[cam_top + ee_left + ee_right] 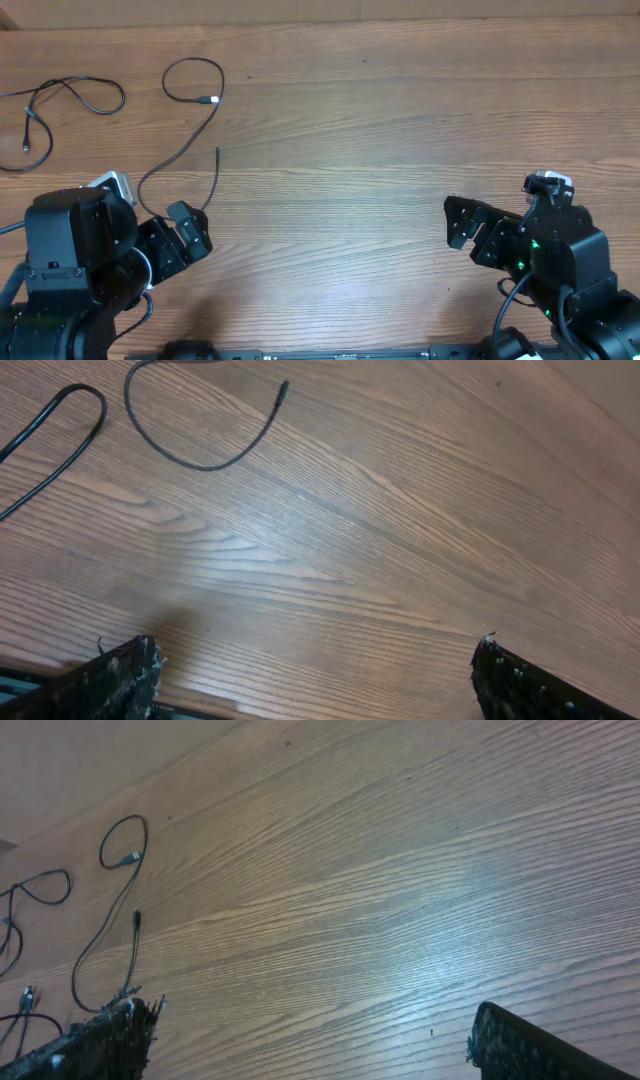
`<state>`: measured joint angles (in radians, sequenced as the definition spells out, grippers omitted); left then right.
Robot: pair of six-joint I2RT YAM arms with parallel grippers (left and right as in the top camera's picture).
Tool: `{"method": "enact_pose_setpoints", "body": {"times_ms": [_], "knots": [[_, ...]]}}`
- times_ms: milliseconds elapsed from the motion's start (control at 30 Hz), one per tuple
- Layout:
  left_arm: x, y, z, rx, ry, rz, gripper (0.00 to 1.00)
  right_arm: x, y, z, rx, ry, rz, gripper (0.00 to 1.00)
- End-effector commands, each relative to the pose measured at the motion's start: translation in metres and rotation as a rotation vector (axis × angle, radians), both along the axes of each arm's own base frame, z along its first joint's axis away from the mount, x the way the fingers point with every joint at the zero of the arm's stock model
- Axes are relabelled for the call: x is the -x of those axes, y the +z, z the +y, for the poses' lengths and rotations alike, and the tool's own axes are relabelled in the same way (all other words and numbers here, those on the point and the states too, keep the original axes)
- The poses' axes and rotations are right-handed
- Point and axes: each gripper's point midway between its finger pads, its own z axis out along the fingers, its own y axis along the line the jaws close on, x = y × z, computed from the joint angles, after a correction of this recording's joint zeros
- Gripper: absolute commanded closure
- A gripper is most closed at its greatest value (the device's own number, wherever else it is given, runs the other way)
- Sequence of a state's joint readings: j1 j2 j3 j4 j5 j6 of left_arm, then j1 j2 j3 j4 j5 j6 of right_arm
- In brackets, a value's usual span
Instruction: Untangle cables
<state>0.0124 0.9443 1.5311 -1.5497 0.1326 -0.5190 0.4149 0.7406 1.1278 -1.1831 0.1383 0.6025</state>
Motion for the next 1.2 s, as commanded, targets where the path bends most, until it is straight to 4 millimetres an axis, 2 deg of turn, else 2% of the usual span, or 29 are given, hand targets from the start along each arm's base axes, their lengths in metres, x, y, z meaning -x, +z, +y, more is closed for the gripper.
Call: {"method": "enact_pose_setpoints", "body": {"times_ms": [0,133,333,467,633,833,967,1167], "knots": [[0.004,-0.002,-0.002,-0.019,-0.041,-0.003,0.00,0.000,0.008,-0.001,-0.005,-0.006,-0.023,0.00],[0.013,0.005,0.009,-0.075,0.001,-0.060,0.00,0.000,0.008,-0.001,-0.005,-0.006,-0.023,0.00],[0.051,0.015,0.014,-0.097,0.025,-0.210,0.00,0.000,0.008,-0.001,-0.005,-0.006,-0.023,0.00],[0.080,0.004,0.017,-0.106,0.040,-0.308,0.00,0.000,0.008,-0.001,-0.005,-0.006,-0.023,0.00],[0.094,-0.017,0.016,-0.100,0.040,-0.382,0.00,0.000,0.008,-0.001,-0.005,-0.006,-0.023,0.00],[0.088,-0.039,0.015,-0.117,0.021,-0.451,0.00,0.000,0.008,-0.001,-0.005,-0.006,-0.023,0.00],[0.075,-0.044,0.008,-0.154,-0.062,-0.516,0.01,0.000,0.008,-0.001,-0.005,-0.006,-0.023,0.00],[0.052,-0.053,0.008,-0.185,-0.078,-0.594,0.00,0.000,0.008,-0.001,-0.005,-0.006,-0.023,0.00]]}}
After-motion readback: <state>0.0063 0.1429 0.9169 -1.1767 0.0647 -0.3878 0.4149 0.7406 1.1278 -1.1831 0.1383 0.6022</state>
